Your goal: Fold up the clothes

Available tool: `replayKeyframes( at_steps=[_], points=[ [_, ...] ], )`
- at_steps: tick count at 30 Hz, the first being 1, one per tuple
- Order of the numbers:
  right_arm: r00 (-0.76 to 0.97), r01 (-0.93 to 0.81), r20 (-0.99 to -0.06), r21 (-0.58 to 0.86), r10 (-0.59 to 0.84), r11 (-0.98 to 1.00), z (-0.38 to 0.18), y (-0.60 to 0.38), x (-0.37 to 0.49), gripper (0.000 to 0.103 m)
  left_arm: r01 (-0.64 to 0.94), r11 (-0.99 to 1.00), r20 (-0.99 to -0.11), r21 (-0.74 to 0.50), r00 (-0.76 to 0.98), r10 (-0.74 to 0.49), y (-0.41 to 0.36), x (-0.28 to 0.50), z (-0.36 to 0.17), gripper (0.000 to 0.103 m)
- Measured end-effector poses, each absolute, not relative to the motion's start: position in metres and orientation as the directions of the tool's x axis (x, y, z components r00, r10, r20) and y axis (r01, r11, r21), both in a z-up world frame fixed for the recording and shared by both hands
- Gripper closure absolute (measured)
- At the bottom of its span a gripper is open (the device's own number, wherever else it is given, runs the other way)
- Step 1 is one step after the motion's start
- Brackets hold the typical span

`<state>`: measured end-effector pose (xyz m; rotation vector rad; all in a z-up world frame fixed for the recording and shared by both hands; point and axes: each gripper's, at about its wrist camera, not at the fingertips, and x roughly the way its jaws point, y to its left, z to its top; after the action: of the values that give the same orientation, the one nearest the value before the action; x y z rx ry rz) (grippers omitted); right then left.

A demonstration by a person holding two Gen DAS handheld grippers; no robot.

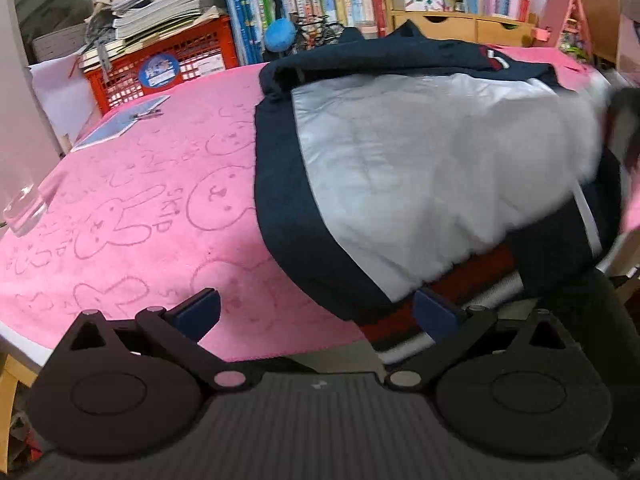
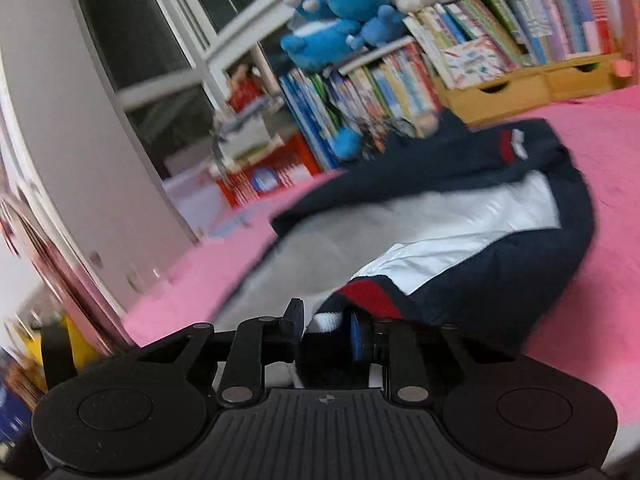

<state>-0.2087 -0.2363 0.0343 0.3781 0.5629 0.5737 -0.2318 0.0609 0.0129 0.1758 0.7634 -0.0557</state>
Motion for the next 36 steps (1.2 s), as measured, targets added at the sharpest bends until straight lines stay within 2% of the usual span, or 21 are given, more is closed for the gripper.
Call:
replayKeyframes(
  at_steps=[6, 9, 12, 15, 19, 22, 24, 25, 26, 29, 32, 36],
  points=[
    [0.675, -0.458, -0.313, 0.531, 0.668, 0.713, 0.063, -0.206, -0.117, 0.078, 0.23, 0.965, -0.685, 0.125, 0.724, -0.084, 0.049, -0.236, 0.017, 0.0],
    [0.674, -0.443, -0.293, 0.574, 0.678, 0.688, 0.071, -0.198, -0.082, 0.078, 0.239, 0.956, -0.686, 0.172, 0.726, -0.058, 0.037, -0.222, 0.008, 0.0],
    [0.695, -0.437, -0.293, 0.554, 0.657, 0.709, 0.074, -0.204, -0.078, 0.078, 0.195, 0.96, -0.66, 0.201, 0.751, -0.014, 0.033, -0.207, 0.009, 0.0],
    [0.726, -0.419, -0.328, 0.487, 0.605, 0.767, 0.076, -0.218, -0.095, 0.078, 0.129, 0.971, -0.616, 0.203, 0.788, 0.024, 0.046, -0.196, 0.021, 0.0],
    [0.771, -0.346, -0.396, 0.397, 0.499, 0.85, 0.07, -0.253, -0.127, 0.078, 0.054, 0.962, -0.556, 0.268, 0.824, 0.108, 0.064, -0.177, 0.04, 0.0],
    [0.789, -0.305, -0.433, 0.342, 0.437, 0.889, 0.063, -0.276, -0.153, 0.076, 0.04, 0.957, -0.509, 0.286, 0.853, 0.117, 0.074, -0.159, 0.057, 0.0],
    [0.799, -0.287, -0.455, 0.289, 0.394, 0.913, 0.06, -0.282, -0.167, 0.065, 0.024, 0.954, -0.481, 0.3, 0.867, 0.129, 0.072, -0.149, 0.069, 0.0],
    [0.805, -0.279, -0.464, 0.252, 0.369, 0.927, 0.059, -0.283, -0.174, 0.049, 0.013, 0.951, -0.466, 0.31, 0.874, 0.14, 0.069, -0.145, 0.075, 0.0],
    [0.814, -0.281, -0.469, 0.198, 0.343, 0.939, 0.059, -0.28, -0.183, 0.042, 0.004, 0.946, -0.445, 0.325, 0.883, 0.149, 0.067, -0.142, 0.079, 0.0],
    [0.825, -0.311, -0.482, 0.049, 0.296, 0.949, 0.055, -0.265, -0.198, 0.035, -0.02, 0.935, -0.401, 0.354, 0.9, 0.171, 0.065, -0.13, 0.088, 0.0],
    [0.822, -0.362, -0.5, -0.087, 0.274, 0.928, 0.043, -0.237, -0.2, 0.029, -0.034, 0.935, -0.393, 0.353, 0.901, 0.181, 0.065, -0.124, 0.092, 0.0],
    [0.853, -0.359, -0.477, -0.243, 0.211, 0.901, 0.027, -0.203, -0.184, 0.023, -0.035, 0.936, -0.385, 0.351, 0.906, 0.178, 0.067, -0.128, 0.096, 0.0]
  ],
)
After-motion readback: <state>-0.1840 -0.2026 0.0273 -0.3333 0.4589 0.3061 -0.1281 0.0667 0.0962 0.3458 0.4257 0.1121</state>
